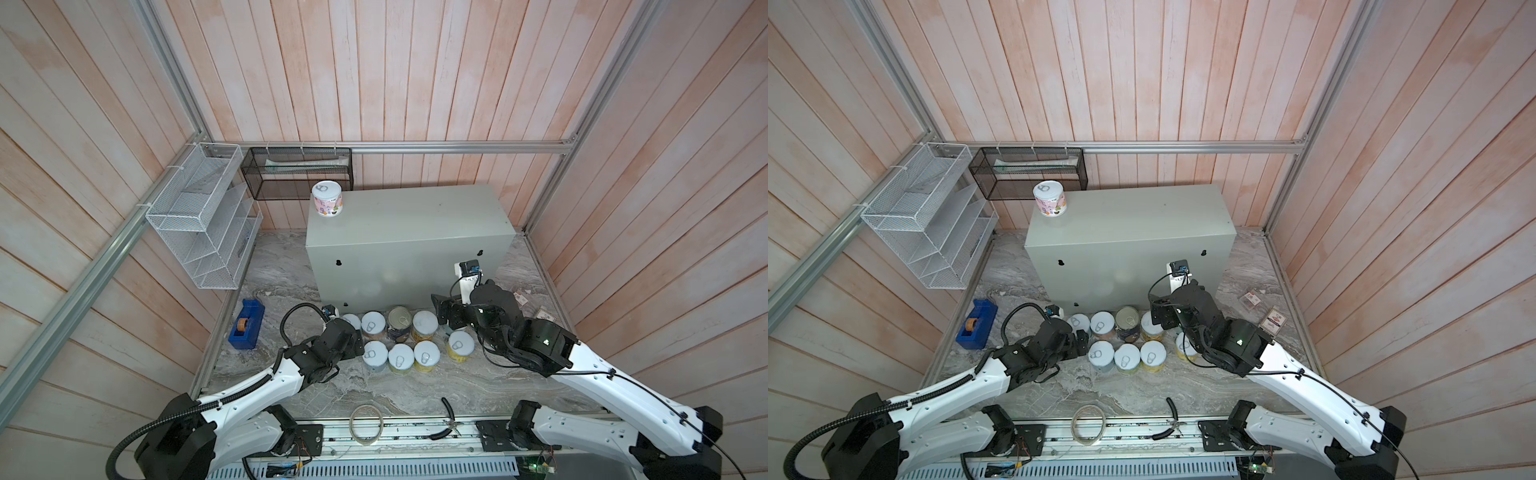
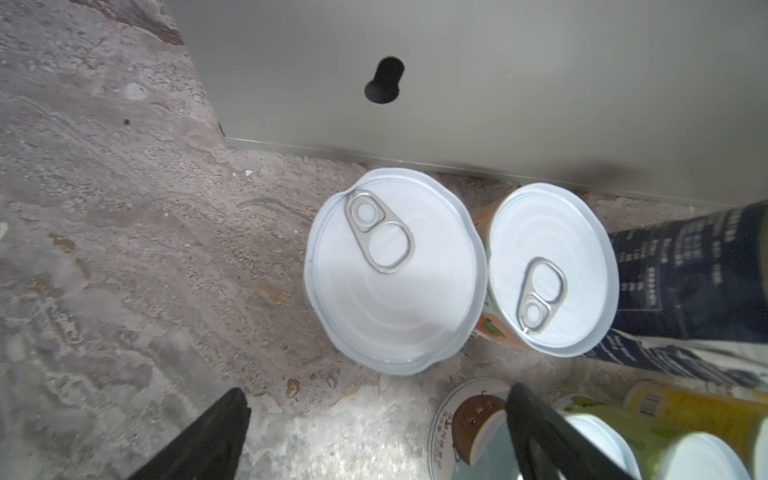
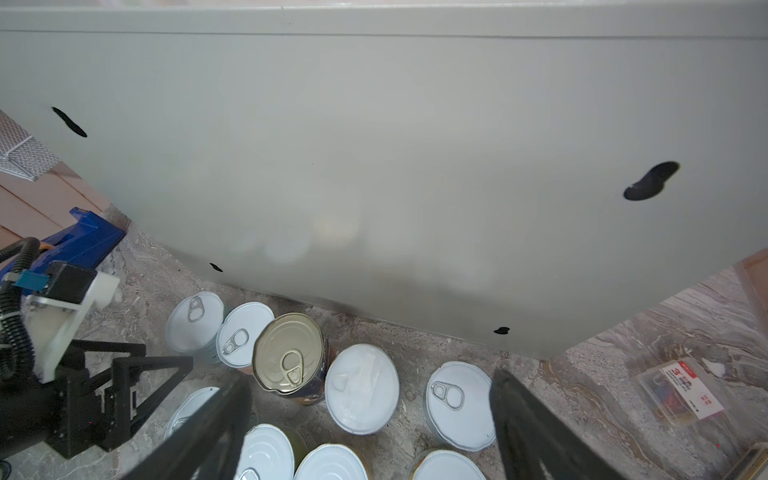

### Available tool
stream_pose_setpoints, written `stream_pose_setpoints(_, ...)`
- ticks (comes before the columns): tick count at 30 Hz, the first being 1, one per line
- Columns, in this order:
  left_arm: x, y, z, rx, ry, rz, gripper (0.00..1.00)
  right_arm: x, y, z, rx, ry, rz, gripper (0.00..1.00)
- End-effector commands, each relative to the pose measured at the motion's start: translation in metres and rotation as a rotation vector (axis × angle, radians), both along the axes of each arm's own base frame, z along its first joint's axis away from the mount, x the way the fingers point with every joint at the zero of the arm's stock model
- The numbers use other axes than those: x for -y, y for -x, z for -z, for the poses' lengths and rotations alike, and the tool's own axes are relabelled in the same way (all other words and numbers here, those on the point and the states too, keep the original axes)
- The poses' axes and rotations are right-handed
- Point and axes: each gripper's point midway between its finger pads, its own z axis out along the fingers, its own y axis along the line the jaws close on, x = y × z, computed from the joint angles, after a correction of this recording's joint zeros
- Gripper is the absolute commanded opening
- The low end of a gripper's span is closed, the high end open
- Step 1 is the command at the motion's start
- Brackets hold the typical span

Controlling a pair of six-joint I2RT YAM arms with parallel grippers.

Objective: Place and organize the canned foods onto the counter
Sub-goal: 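Lower the left gripper onto the white-lidded can nearest the cabinet and close it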

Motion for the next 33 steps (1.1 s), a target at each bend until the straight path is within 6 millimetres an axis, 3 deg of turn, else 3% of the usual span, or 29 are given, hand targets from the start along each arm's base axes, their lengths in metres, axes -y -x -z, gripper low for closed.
stream_pose_setpoints(1,0.005,-0.008,0.0,0.021,0.011,0.016,0.99,-0.005,-0.003,0.004,-0.003,-0.017,-0.016,0.89)
stream_pose_setpoints(9,0.005,-0.02,0.003,0.006,-0.026,0.0,0.98,-0.002,-0.007,-0.003,0.016,-0.037,-0.02,0.89)
stream_pose_setpoints(16,0.0,-0.022,0.009,-0.003,-0.056,-0.012,0.98,-0.01,-0.014,-0.01,0.011,-0.046,-0.055,0.88)
stream_pose_setpoints(26,-0.012,-0.023,0.024,-0.012,-0.042,-0.04,0.98,-0.004,-0.018,0.005,-0.025,-0.097,-0.036,0.88)
stream_pose_setpoints(33,-0.01,-0.034,0.023,-0.007,-0.063,-0.02,0.98,0.001,-0.019,0.001,-0.013,-0.124,-0.017,0.88)
